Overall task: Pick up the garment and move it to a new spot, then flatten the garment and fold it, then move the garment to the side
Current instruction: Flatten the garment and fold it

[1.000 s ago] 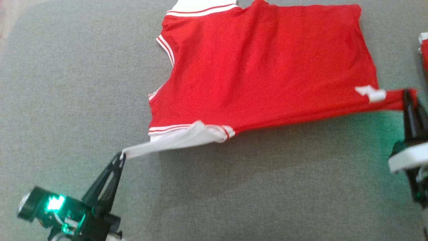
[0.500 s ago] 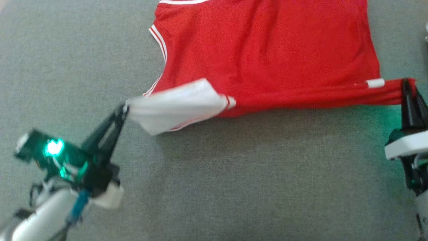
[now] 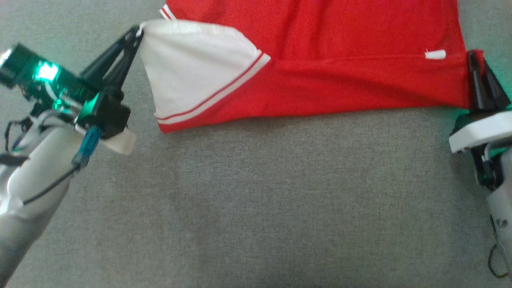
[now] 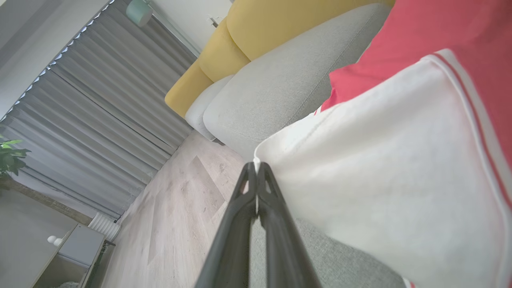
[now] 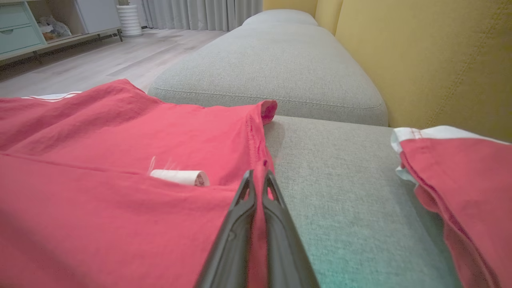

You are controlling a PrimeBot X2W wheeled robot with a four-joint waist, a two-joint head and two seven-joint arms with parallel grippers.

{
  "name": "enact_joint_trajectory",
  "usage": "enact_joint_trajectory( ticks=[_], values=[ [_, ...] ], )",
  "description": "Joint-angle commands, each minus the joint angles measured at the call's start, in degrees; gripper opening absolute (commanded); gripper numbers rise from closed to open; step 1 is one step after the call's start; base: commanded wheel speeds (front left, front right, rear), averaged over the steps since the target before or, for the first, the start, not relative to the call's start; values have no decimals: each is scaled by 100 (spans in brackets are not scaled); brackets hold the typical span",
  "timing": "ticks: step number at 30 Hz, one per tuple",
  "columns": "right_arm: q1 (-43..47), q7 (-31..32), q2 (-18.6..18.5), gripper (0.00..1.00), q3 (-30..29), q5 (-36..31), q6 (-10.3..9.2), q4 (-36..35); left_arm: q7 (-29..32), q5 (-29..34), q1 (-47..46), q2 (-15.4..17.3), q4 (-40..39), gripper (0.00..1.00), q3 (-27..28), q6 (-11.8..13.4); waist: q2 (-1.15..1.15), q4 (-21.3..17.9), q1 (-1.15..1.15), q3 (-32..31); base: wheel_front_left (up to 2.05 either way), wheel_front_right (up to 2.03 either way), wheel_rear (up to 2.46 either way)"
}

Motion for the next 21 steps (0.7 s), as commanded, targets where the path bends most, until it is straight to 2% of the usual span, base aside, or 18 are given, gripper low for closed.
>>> enact_joint_trajectory(
  ticks=[1,8,9,10,11,12,18,21],
  values=[
    [-152,-60,-119,0,125,-87,-4,-96,-44,88,-401,149,90,0,215,-43,0,-41,-2,100,0,0,0],
    [-414,-61,-122,2,150,-197,-4,1,-72,176,-804,-81,625,0,157,-79,0,-57,-2,195,0,0,0],
    [-431,-61,-102,13,142,-185,-4,39,-74,196,-848,-126,687,3,124,-100,0,-46,-2,204,0,0,0],
    [-450,-61,-81,51,116,-157,-4,79,-75,177,-876,-183,755,29,114,-119,0,-32,-2,212,0,0,0],
    [-475,-61,-68,100,71,-158,-4,100,-76,144,-891,-239,819,79,126,-116,0,-18,-2,219,0,0,0],
    [-494,-61,-46,100,9,-175,-4,98,-76,118,-902,-288,844,100,155,-74,0,-5,-2,225,0,0,0],
    [-347,-62,159,100,-243,-219,-4,-71,-77,-583,-241,-672,591,100,738,348,0,46,-2,119,0,0,0],
    [-137,-62,282,100,-402,-194,-4,-162,-78,-998,445,-902,381,100,1019,368,0,61,-2,-2,0,0,0]
  ],
)
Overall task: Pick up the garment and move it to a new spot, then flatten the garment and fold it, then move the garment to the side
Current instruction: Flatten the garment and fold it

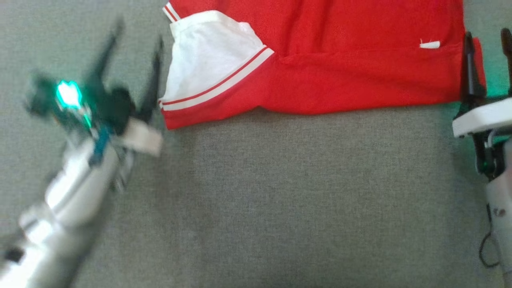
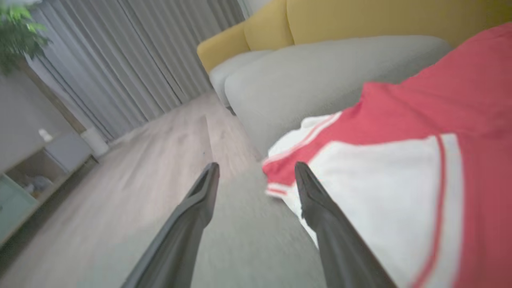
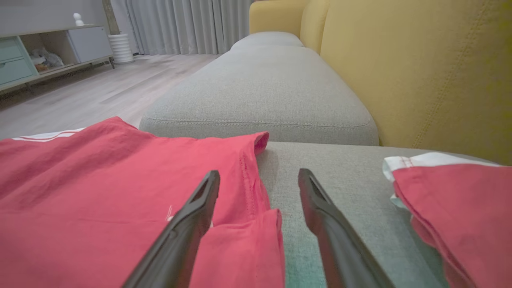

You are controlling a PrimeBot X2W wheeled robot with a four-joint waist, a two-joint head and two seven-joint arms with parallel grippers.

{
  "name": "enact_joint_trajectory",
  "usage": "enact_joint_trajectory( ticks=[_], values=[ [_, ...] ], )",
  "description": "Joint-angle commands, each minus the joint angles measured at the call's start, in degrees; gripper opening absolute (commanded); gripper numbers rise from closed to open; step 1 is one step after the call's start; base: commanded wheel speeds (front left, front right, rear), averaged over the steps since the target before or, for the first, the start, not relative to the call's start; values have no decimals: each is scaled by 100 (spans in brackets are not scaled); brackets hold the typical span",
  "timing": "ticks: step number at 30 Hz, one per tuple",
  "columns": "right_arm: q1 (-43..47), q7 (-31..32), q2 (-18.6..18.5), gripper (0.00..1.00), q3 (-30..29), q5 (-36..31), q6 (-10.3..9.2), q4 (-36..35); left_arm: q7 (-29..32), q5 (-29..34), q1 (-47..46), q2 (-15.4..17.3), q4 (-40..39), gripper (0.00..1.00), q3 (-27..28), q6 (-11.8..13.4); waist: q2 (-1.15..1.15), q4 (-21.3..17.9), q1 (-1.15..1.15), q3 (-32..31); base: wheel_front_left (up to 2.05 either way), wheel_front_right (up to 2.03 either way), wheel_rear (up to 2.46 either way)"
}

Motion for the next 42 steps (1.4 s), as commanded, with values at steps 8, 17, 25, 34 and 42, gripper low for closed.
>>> enact_joint_trajectory(
  ticks=[8,17,25,34,42],
  values=[
    [738,-59,258,100,-176,-24,-5,-250,-28,-737,1484,-522,-122,100,645,-289,0,-13,0,-409,0,0,0],
    [867,-59,360,100,-196,-42,-5,-326,-28,-1077,1734,-934,606,100,879,-571,0,-126,0,-427,0,0,0],
    [893,-59,347,100,-229,-41,-5,-294,-28,-771,1473,-953,953,94,868,-700,0,-132,0,-349,0,0,0],
    [891,-59,374,100,-241,-62,-5,-250,-28,-308,1394,-867,903,90,819,-602,0,-94,0,-352,0,0,0],
    [850,-59,369,100,-170,-44,-5,-224,-28,-78,1343,-838,787,0,816,-646,0,-99,0,-317,0,0,0]
  ],
)
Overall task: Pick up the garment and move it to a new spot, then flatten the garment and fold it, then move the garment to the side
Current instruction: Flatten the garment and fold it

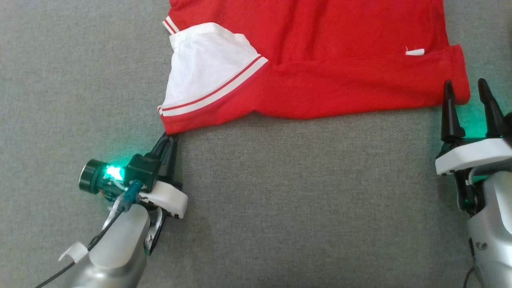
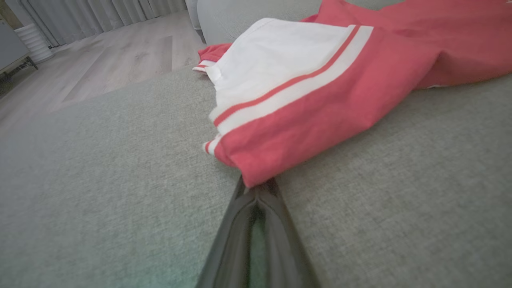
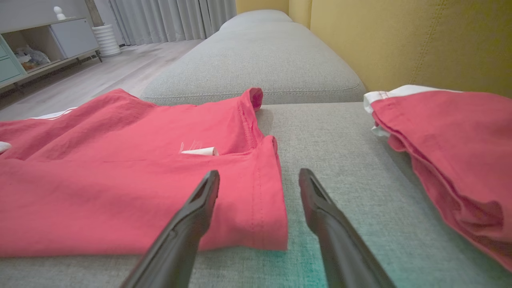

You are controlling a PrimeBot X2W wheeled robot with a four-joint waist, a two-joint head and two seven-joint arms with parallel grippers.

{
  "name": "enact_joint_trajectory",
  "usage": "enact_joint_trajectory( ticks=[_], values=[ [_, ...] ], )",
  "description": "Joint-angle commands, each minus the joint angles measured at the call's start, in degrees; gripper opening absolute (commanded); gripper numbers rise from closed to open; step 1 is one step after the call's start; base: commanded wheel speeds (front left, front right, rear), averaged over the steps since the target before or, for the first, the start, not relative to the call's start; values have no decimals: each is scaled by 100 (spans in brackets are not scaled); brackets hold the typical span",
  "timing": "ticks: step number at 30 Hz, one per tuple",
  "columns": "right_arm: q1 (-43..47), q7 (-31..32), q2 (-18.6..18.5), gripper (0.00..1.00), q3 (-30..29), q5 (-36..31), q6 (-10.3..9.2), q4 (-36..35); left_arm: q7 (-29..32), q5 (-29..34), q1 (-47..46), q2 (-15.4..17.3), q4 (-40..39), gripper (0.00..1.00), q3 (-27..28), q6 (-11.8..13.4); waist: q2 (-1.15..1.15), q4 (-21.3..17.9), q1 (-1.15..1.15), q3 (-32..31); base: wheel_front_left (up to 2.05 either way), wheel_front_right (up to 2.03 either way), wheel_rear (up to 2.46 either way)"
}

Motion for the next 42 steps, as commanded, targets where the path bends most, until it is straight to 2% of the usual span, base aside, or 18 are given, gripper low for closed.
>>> enact_joint_trajectory(
  ticks=[1,10,19,28,29,30,38,42],
  values=[
    [-7,-37,-62,100,118,10,-4,-119,-24,43,-170,191,-130,0,186,5,0,3,0,-7,0,0,0],
    [-102,-37,-156,100,208,123,-4,164,-24,281,-78,316,-426,0,173,-10,0,94,0,-67,0,0,0],
    [-98,-37,-131,100,250,177,-4,219,-24,259,146,310,-1199,0,412,-98,0,111,0,-105,0,0,0],
    [-108,-37,-169,100,251,216,-4,182,-24,94,600,-31,-2167,0,1083,99,0,21,0,-80,0,0,0],
    [-105,-37,-171,100,247,217,-4,182,-24,80,672,-79,-2157,38,1113,98,0,16,0,-78,0,0,0],
    [-95,-37,-170,100,244,216,-4,178,-24,58,745,-126,-2073,100,1133,104,0,11,0,-77,0,0,0],
    [-76,-37,-154,100,271,213,-4,191,66,-197,745,-408,-893,100,1119,94,0,-5,0,-75,0,0,0],
    [-71,-37,-158,100,304,216,-4,205,20,-295,554,-526,-607,100,1221,103,0,4,0,-81,0,0,0]
  ],
)
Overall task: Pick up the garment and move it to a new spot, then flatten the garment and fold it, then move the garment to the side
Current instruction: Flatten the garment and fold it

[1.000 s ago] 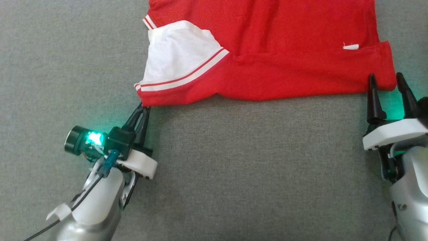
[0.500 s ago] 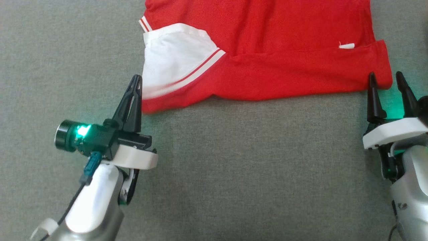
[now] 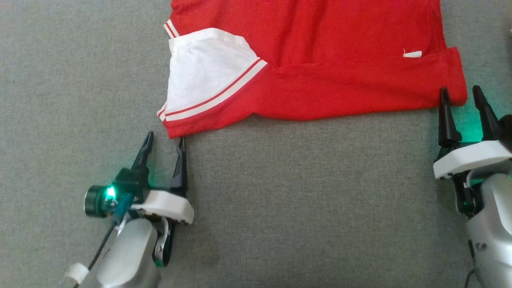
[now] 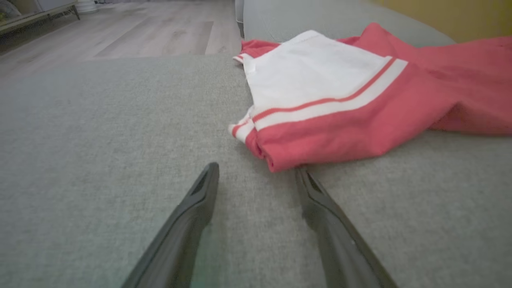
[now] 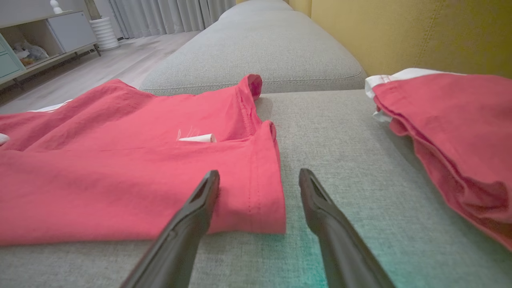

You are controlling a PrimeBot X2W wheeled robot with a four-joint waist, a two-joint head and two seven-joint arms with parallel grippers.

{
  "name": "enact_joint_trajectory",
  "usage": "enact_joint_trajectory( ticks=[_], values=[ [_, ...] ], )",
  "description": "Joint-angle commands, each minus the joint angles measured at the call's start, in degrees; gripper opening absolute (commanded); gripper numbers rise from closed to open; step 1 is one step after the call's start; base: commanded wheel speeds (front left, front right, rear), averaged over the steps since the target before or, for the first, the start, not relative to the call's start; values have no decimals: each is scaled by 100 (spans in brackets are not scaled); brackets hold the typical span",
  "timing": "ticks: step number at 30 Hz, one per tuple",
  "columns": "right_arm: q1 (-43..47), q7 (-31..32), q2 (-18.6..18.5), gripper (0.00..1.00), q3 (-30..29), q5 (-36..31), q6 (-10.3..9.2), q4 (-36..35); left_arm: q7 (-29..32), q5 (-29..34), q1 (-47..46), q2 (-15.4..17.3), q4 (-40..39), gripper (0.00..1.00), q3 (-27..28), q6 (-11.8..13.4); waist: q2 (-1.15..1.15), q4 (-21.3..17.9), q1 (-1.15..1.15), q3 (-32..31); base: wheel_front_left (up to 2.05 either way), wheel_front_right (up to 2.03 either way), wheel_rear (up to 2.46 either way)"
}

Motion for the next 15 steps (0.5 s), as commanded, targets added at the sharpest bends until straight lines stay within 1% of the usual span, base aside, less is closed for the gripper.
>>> enact_joint_trajectory(
  ticks=[1,4,6,10,13,15],
  values=[
    [-6,-37,-77,100,115,16,-4,-137,-74,-53,-241,24,-111,100,261,-17,0,8,0,-4,0,0,0],
    [2,-37,-101,100,128,18,-4,-134,-97,-70,-302,-48,-283,100,326,-142,0,17,0,-13,0,0,0],
    [2,-37,-111,100,133,13,-4,-133,-100,-7,-271,-75,-457,100,402,-139,0,24,0,-14,0,0,0],
    [0,-37,-108,100,173,-1,-4,-130,-102,71,-208,-128,-491,100,515,-140,0,23,0,-13,0,0,0],
    [-19,-37,-110,100,210,4,-4,-122,-103,143,-226,-178,-702,100,528,-299,0,10,0,6,0,0,0],
    [-22,-37,-124,100,218,10,-4,-124,-103,174,-194,-227,-914,100,560,-344,0,14,0,20,0,0,0]
  ],
)
